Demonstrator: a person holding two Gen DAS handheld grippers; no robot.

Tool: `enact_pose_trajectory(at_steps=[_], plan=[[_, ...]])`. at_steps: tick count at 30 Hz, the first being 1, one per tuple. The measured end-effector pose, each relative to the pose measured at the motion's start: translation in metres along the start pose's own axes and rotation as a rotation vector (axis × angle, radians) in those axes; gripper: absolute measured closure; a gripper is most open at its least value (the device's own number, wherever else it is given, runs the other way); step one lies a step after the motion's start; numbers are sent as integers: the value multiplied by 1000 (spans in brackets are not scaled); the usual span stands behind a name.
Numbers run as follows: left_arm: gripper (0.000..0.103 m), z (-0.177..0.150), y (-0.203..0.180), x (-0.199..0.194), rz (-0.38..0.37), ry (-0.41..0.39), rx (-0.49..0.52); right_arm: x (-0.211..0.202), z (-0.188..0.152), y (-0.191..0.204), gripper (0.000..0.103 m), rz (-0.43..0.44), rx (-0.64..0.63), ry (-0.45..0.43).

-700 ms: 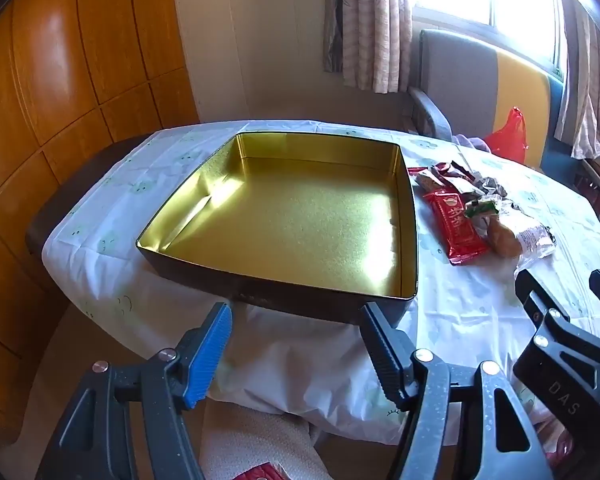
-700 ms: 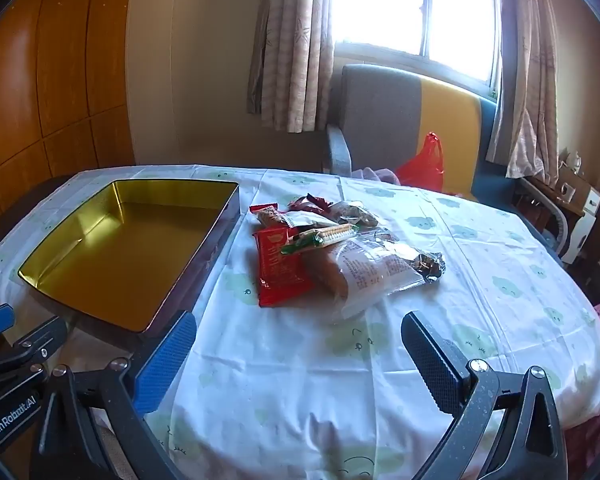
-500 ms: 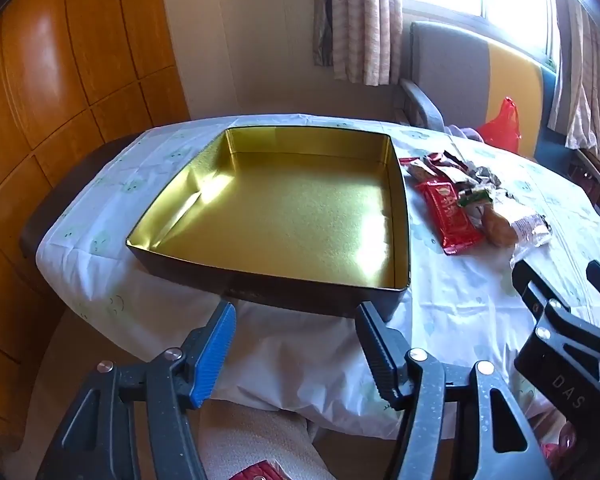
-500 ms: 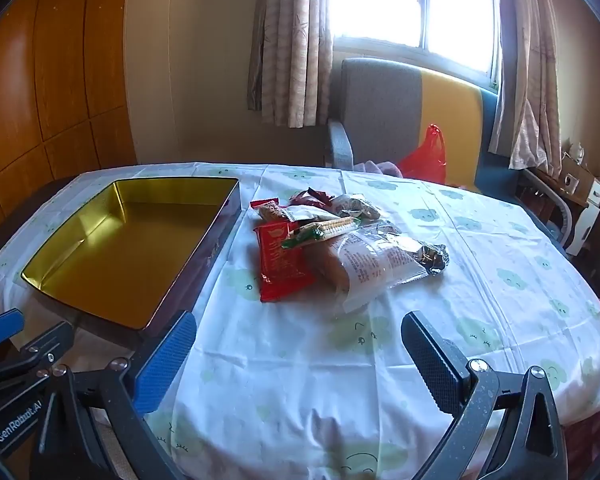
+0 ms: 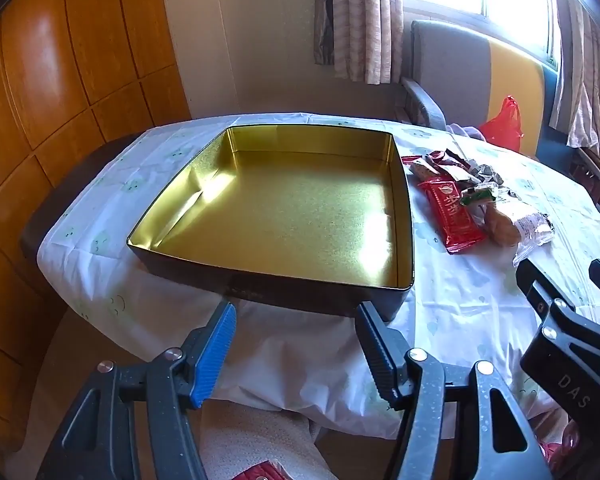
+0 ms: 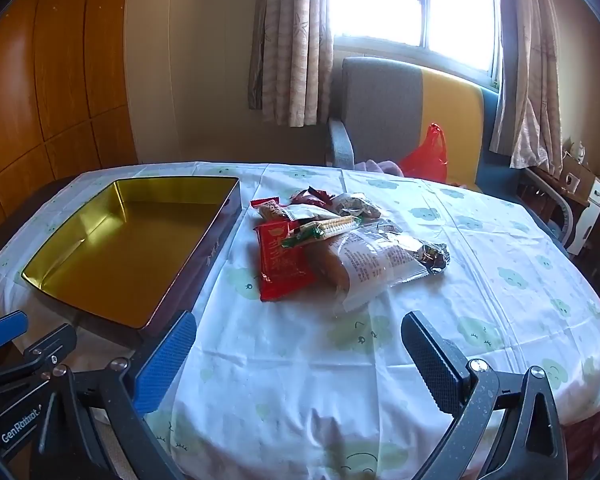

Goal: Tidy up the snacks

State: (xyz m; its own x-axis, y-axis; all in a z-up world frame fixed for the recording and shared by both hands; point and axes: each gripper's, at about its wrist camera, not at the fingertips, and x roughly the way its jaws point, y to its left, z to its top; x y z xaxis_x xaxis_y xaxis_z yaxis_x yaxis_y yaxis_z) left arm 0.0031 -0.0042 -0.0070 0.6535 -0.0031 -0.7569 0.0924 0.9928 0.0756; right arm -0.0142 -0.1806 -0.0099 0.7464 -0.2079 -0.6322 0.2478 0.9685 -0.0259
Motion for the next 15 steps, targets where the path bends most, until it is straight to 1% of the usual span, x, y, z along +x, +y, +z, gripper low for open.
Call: enact_pose_trajectory(at_steps=[7,13,15], plan=[[39,-1,-1,2,13,-1,1,2,-3,3,0,5,-1,9],[40,-2,-1,5,15,8,1,4,1,14,0,4,-5,17],[40,-2,-1,5,17,8,0,1,-2,7,0,7,-2,16]])
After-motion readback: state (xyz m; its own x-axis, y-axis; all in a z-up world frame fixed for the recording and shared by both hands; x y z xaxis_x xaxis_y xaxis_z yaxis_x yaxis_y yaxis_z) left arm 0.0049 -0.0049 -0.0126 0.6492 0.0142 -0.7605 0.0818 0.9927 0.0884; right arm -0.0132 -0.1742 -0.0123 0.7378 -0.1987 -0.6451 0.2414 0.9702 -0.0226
